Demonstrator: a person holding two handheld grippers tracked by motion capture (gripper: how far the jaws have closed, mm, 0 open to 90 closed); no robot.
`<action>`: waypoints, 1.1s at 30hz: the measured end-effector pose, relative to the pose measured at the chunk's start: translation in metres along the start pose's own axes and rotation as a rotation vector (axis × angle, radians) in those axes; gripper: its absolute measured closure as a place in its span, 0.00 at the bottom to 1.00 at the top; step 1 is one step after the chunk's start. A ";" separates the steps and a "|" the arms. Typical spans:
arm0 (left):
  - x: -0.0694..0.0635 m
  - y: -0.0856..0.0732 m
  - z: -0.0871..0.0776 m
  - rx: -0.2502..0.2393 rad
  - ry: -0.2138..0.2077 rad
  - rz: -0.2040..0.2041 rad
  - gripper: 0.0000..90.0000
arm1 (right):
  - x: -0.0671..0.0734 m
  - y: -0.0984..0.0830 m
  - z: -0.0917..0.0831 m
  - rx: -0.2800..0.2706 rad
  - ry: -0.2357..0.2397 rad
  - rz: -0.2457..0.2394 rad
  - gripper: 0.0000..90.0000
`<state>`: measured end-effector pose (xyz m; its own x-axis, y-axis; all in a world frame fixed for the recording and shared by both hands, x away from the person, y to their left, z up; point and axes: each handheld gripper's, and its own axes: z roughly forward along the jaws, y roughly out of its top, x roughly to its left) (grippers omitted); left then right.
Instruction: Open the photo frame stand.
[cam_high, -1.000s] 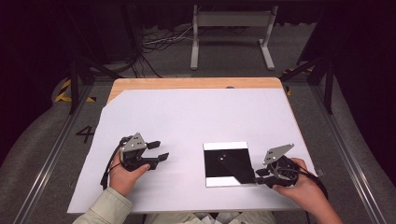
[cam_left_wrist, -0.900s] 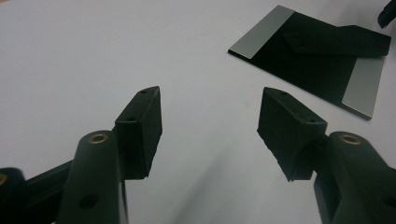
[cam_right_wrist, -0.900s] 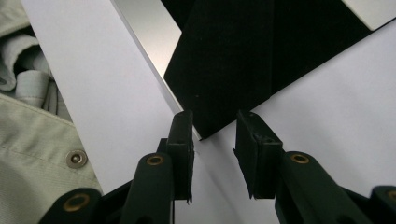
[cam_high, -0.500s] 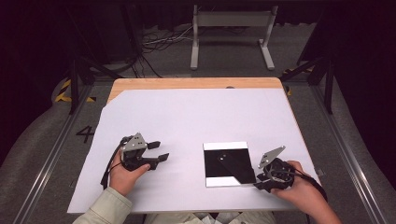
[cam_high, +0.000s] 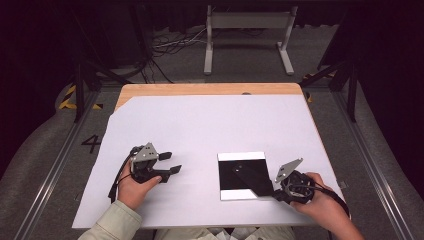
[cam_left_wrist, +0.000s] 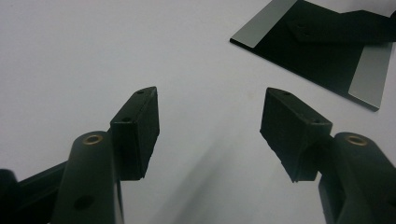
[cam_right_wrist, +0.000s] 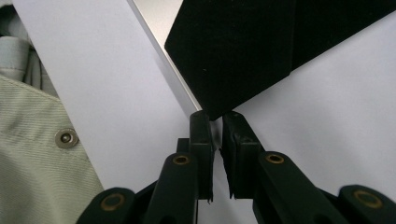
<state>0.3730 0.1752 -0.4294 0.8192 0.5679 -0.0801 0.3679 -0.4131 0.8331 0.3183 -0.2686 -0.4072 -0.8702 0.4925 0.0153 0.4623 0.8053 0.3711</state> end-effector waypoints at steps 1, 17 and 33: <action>0.000 0.000 0.000 0.000 0.000 0.000 0.42 | 0.000 0.000 -0.001 -0.005 0.001 0.000 0.92; 0.000 0.000 0.000 0.000 0.008 0.001 0.42 | -0.003 -0.002 -0.023 -0.180 0.007 0.037 1.00; -0.001 0.000 0.003 0.009 0.003 0.002 0.42 | -0.003 0.004 -0.036 -0.411 -0.006 0.063 1.00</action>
<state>0.3730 0.1725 -0.4308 0.8186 0.5693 -0.0766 0.3701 -0.4207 0.8283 0.3162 -0.2787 -0.3723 -0.8408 0.5395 0.0448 0.4071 0.5755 0.7092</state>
